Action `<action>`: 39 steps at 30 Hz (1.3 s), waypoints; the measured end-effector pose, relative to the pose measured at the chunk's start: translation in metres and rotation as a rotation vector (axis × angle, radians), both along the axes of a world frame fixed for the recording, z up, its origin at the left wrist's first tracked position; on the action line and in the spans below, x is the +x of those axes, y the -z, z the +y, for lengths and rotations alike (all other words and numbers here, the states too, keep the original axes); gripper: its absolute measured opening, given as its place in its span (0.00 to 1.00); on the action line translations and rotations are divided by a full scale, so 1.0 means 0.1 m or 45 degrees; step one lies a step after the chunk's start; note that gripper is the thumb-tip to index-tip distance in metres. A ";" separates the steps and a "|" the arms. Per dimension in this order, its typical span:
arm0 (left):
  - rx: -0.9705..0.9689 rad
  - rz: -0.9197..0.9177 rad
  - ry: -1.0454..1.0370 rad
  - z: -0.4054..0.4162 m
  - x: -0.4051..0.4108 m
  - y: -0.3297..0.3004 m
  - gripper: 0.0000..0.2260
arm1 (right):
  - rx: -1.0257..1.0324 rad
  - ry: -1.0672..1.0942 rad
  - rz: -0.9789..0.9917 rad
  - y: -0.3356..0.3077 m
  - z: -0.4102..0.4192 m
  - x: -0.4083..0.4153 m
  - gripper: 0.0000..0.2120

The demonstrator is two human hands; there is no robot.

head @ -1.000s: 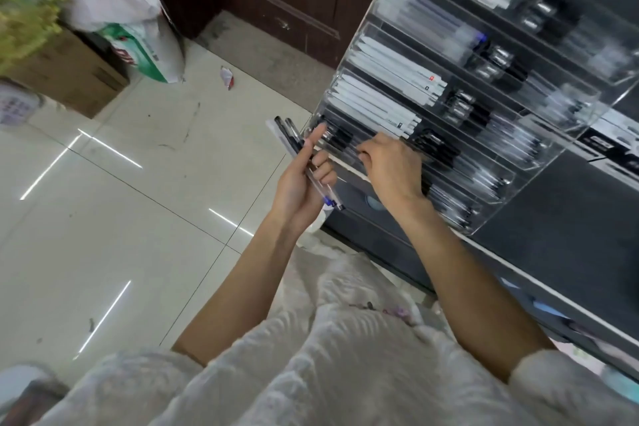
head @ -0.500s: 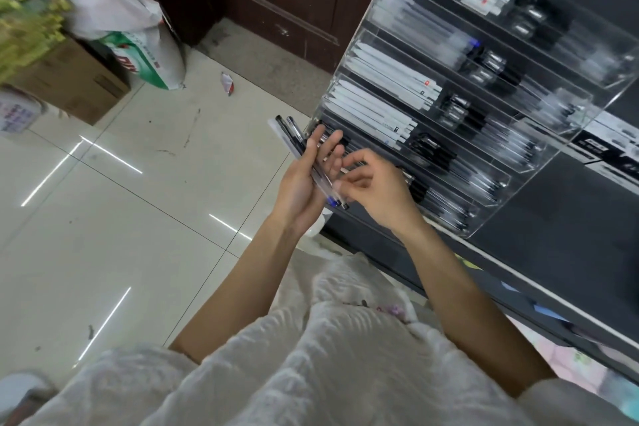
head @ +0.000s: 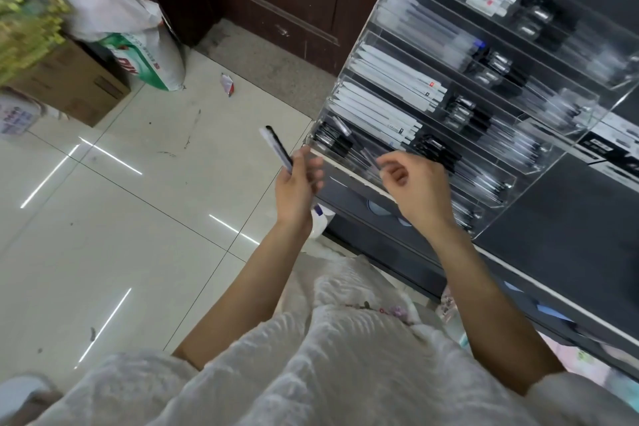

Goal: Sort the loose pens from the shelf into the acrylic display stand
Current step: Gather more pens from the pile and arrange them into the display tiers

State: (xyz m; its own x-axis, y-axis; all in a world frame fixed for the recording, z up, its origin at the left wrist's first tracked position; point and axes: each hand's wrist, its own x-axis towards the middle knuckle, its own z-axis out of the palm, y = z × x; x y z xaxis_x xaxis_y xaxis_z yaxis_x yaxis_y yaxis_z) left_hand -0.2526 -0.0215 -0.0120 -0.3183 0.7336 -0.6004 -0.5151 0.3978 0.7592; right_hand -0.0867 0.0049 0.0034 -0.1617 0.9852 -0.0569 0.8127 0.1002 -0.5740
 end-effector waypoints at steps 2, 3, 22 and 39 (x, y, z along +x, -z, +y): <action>-0.062 -0.024 -0.028 -0.01 -0.10 0.05 0.14 | 0.129 -0.017 -0.200 0.06 0.08 0.00 0.08; -0.075 -0.047 -0.024 -0.01 -0.14 0.07 0.14 | 0.177 -0.056 -0.286 0.10 0.12 -0.03 0.09; 0.065 -0.484 0.044 -0.01 -0.06 0.02 0.13 | 0.271 -0.200 -0.570 0.37 0.21 -0.11 0.13; 0.312 -0.493 0.144 0.06 0.20 -0.15 0.15 | -0.403 0.040 0.596 -0.15 -0.27 -0.23 0.04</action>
